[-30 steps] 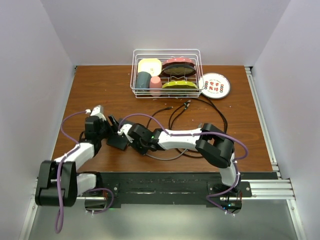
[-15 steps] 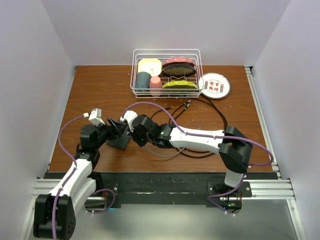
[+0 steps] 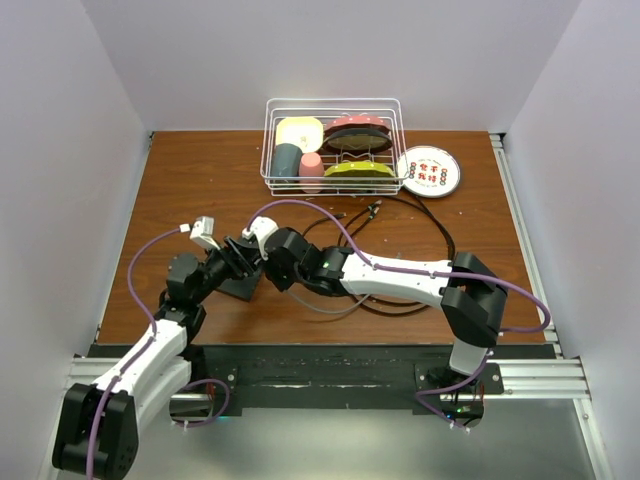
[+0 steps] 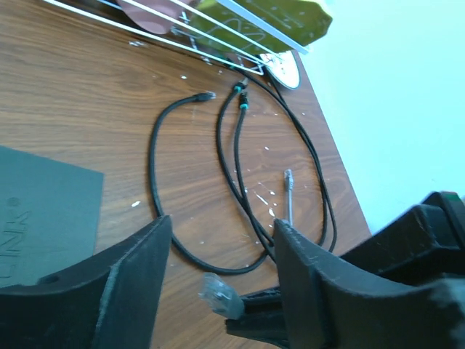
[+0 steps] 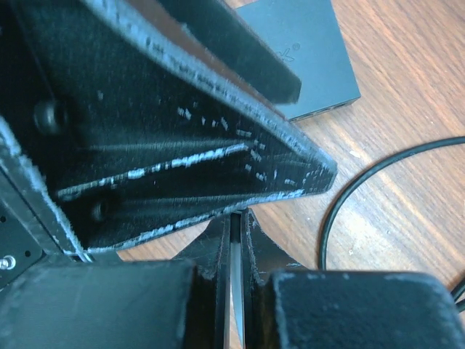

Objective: Insert the plug into the switch port

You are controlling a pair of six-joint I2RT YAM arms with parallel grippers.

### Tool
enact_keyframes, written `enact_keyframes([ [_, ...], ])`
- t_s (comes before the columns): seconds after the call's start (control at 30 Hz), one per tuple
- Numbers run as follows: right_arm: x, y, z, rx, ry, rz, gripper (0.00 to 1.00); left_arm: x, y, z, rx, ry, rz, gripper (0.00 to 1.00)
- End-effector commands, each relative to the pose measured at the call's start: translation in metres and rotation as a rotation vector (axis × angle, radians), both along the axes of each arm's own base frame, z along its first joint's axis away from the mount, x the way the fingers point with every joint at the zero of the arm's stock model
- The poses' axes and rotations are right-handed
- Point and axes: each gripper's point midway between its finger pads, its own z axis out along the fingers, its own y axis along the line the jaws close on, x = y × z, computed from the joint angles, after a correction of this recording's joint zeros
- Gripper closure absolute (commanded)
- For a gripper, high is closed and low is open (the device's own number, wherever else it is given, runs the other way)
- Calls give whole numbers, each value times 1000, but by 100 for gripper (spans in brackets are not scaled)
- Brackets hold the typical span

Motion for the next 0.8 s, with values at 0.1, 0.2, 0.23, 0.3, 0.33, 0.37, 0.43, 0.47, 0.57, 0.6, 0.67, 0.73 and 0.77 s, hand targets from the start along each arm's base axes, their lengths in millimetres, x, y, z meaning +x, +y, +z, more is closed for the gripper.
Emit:
enact_keyframes([
  [0.1,16,5,48,131,-62,-86,100,-2,-8,6,-40,-27,-23,47],
  [0.2,19,5,56,158,-73,-108,100,-3,-9,6,-43,-29,-26,62],
  [0.23,20,5,62,176,-79,-111,100,-3,-8,6,-43,-31,-24,65],
  [0.3,19,6,64,196,-72,-111,100,-3,-9,6,-49,-32,-24,84],
  [0.33,18,8,69,215,-76,-107,100,-3,-9,6,-53,-29,-23,93],
  [0.37,16,9,69,221,-70,-100,100,-3,-9,6,-57,-28,-21,100],
  [0.43,16,8,71,231,-69,-104,100,-3,-8,7,-62,-29,-16,100],
  [0.47,14,6,69,230,-66,-95,100,-3,-8,8,-66,-32,-15,100],
  [0.57,10,-1,70,246,-75,-86,53,-4,-6,9,-82,-26,2,100],
  [0.6,9,-4,72,257,-78,-87,43,-4,-6,8,-88,-18,9,100],
  [0.67,6,-11,80,300,-92,-80,22,-4,-4,11,-96,-23,19,100],
  [0.73,6,-15,88,345,-106,-70,12,-4,-4,12,-97,-22,21,100],
  [0.77,8,-25,84,351,-105,-69,8,-4,-4,13,-96,-25,20,100],
])
